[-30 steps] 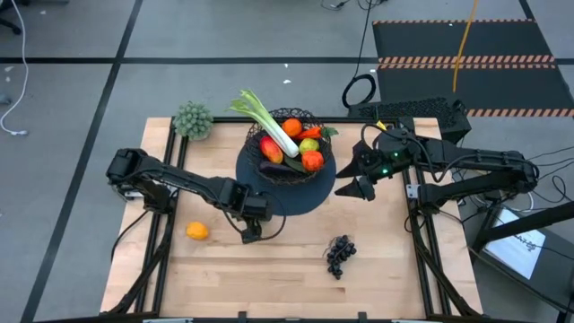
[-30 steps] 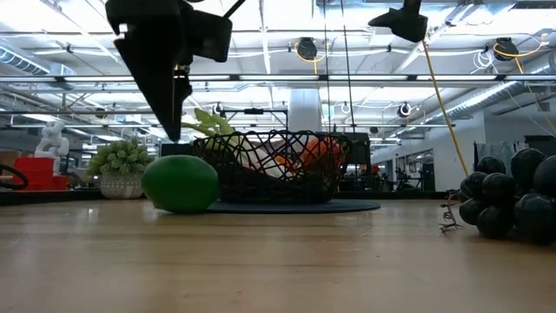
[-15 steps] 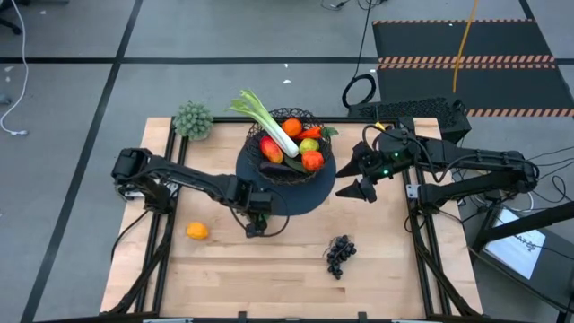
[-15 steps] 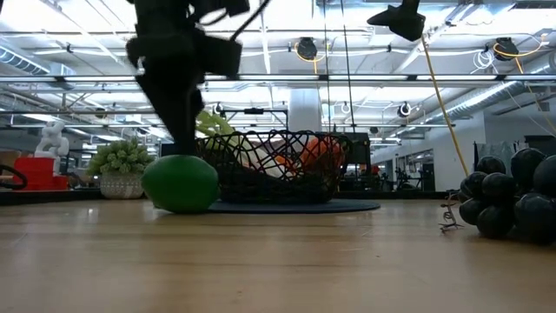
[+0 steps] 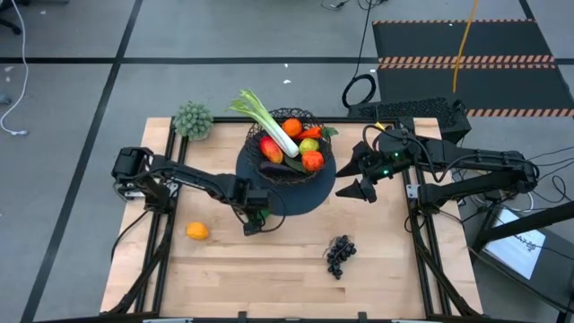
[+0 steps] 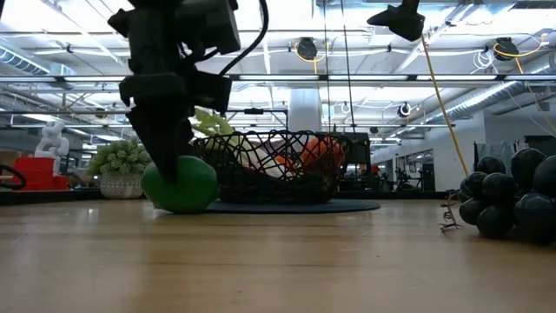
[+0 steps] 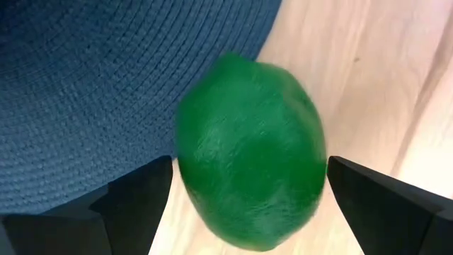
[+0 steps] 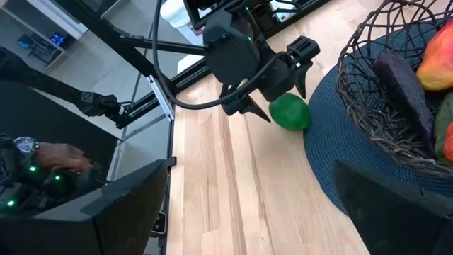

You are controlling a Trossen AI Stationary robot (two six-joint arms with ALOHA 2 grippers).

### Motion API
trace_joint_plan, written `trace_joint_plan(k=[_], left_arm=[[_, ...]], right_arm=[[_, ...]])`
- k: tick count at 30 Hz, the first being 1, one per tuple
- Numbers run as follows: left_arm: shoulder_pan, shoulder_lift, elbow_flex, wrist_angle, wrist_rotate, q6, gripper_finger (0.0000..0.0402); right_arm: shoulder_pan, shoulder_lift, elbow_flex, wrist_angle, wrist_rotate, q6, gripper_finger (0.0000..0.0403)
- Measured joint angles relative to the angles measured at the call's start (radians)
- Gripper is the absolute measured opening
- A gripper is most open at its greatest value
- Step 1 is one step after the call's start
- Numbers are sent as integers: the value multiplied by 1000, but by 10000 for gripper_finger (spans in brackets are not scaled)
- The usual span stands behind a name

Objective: Build produce basket
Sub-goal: Put the green lime into the wire basket

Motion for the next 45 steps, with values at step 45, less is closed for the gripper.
trace_joint_plan(k=[45], left_arm=[[-47, 0, 596, 51, 46, -505, 263]], right_arm=[[0, -9, 0, -39, 0, 48, 393]])
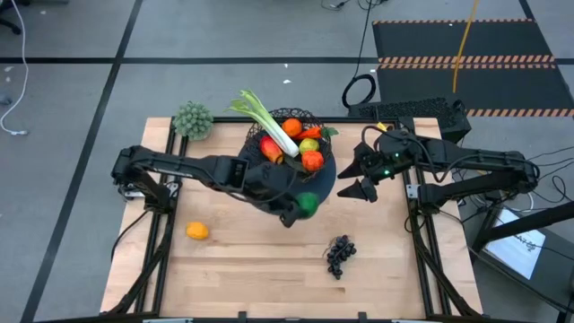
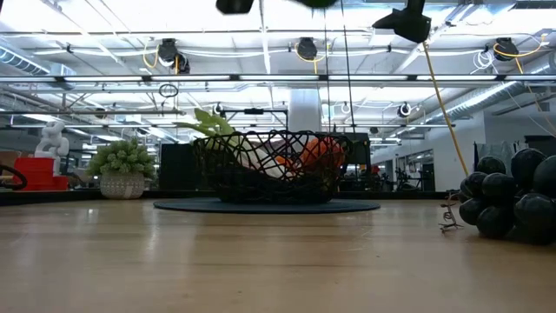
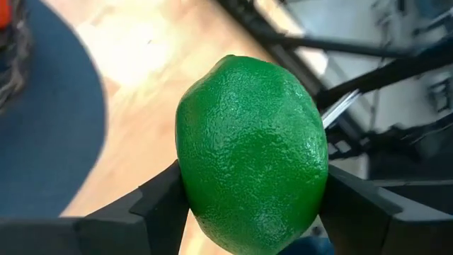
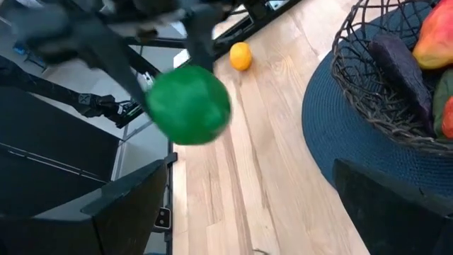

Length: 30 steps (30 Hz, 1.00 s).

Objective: Build produce basket
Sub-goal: Put the green lime into the wire basket

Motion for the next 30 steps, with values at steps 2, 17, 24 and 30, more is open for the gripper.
trace_joint_plan(k=[2, 17, 24, 30], left_arm=[[0, 0, 33, 10, -1, -34, 267], [28, -1, 200, 494, -3, -103, 270], [60, -1, 200, 634, 19, -16, 271], [83, -10, 200, 630, 36, 207, 271]], right_arm=[[0, -4, 0, 1, 0, 0, 393], [0, -33, 0, -71, 3, 50, 393], [0, -32, 0, -30, 5, 72, 393], [0, -32, 0, 6, 5, 88, 393]])
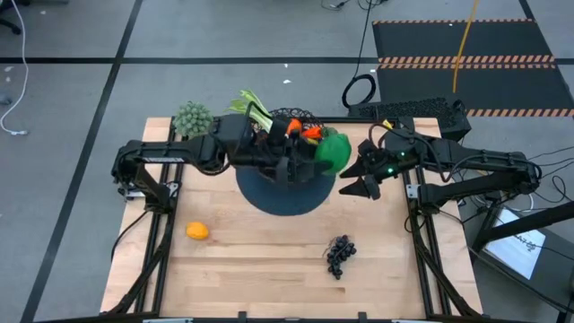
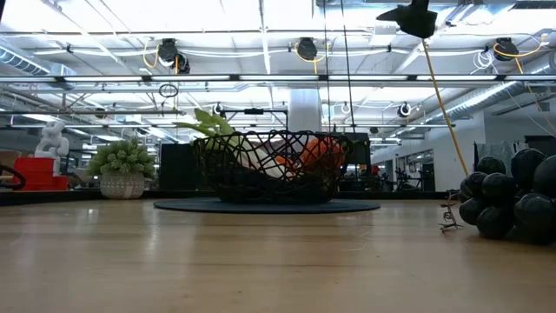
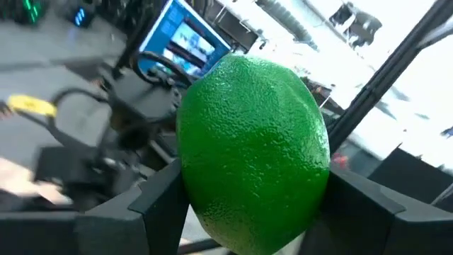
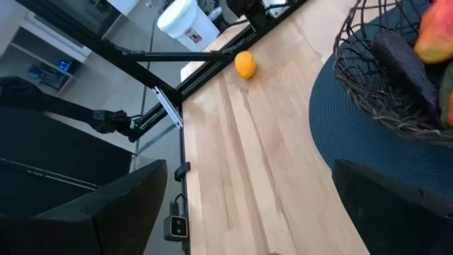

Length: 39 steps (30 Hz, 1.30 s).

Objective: Build produce basket
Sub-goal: Put the green lime into the wire basket

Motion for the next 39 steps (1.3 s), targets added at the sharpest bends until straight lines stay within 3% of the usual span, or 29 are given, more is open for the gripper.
trace_joint_plan(k=[9, 16, 26, 39], left_arm=[[5, -6, -1, -11, 3, 377, 271], [5, -6, -1, -12, -9, 380, 271], [-1, -6, -1, -6, -31, 142, 271], [-1, -6, -1, -5, -31, -388, 271]], right_arm=[[0, 0, 0, 115, 53, -79, 393], [0, 0, 0, 179, 50, -116, 393], [0, 0, 0, 183, 48, -142, 393], [0, 0, 0, 186, 79, -99, 393]])
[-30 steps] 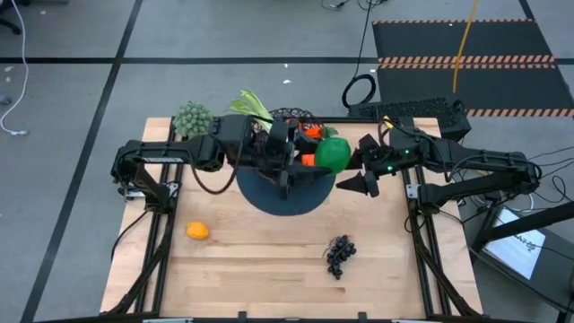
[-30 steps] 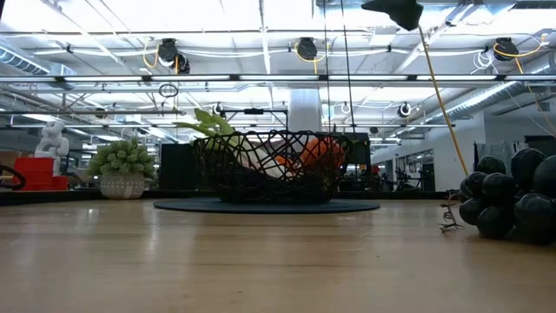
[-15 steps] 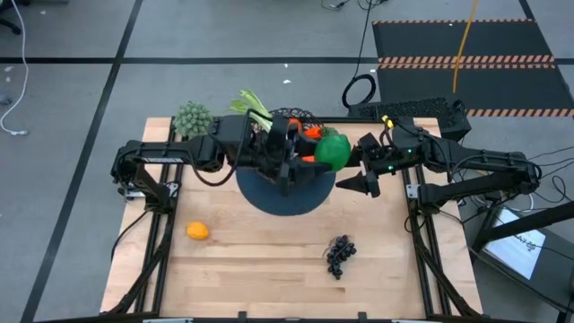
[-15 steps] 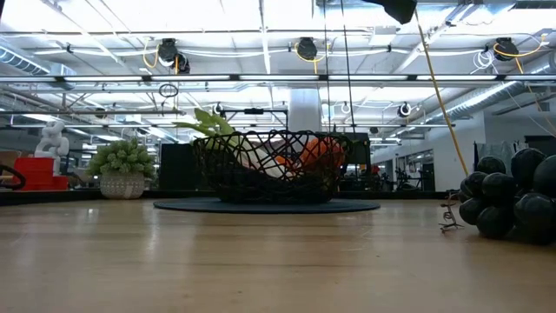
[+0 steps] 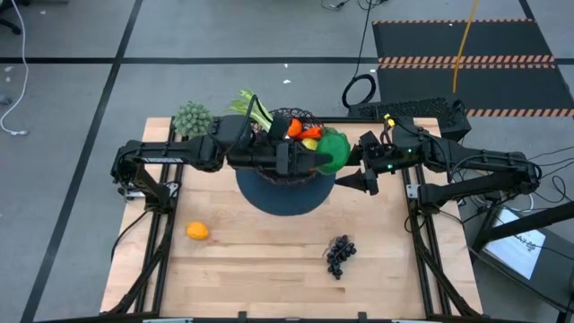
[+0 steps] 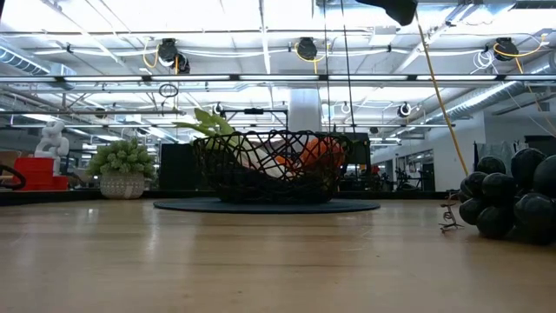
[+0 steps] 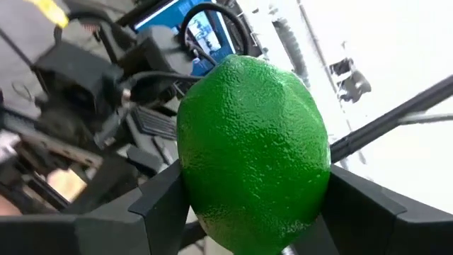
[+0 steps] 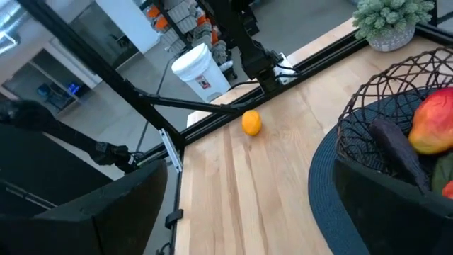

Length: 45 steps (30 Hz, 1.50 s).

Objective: Build produce basket
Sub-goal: Put the green lime into the wire basket

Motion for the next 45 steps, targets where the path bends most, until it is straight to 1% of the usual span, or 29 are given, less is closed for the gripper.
trace_joint_plan(k=[3, 6, 9, 12, 15, 17, 19, 22, 25, 26, 30, 34, 37, 42, 45], left_arm=[[0, 0, 0, -3, 8, -51, 271], [0, 0, 0, -7, 56, -48, 271], [6, 0, 0, -8, 139, 41, 271], [15, 0, 0, -17, 265, 154, 271], [28, -7, 0, -106, 369, 207, 271], [37, -16, 0, -213, 403, 253, 271], [45, -22, 0, -328, 416, 322, 271], [63, -41, -1, -529, 417, 433, 271], [99, -54, 0, -712, 384, 520, 271], [114, -56, 0, -774, 363, 542, 271], [169, -58, 0, -941, 251, 630, 271], [238, -58, 0, -1027, 187, 717, 271], [300, -47, 0, -1050, 139, 772, 271], [415, -6, 0, -1064, 139, 825, 271], [474, 35, 0, -1072, 146, 856, 271]], right_arm=[[0, 0, 0, 0, 1, 39, 393], [0, 0, 0, -1, 0, 66, 393], [0, 0, 0, -4, -2, 86, 393], [0, 0, 0, -4, 0, 144, 393], [0, 0, 0, -4, 0, 216, 393], [0, 0, 0, -4, 0, 256, 393], [0, 0, 0, -4, 0, 296, 393], [0, 0, 0, -4, -2, 345, 393], [0, 0, 0, -3, 0, 373, 393], [0, 0, 0, -2, 1, 377, 393], [0, 6, 0, -4, 23, 370, 393], [0, 15, 0, -4, 78, 330, 393], [-9, 25, -1, -5, 107, 242, 393], [-39, 37, -1, 0, 182, 110, 393], [-69, 40, -1, -4, 186, 26, 393]])
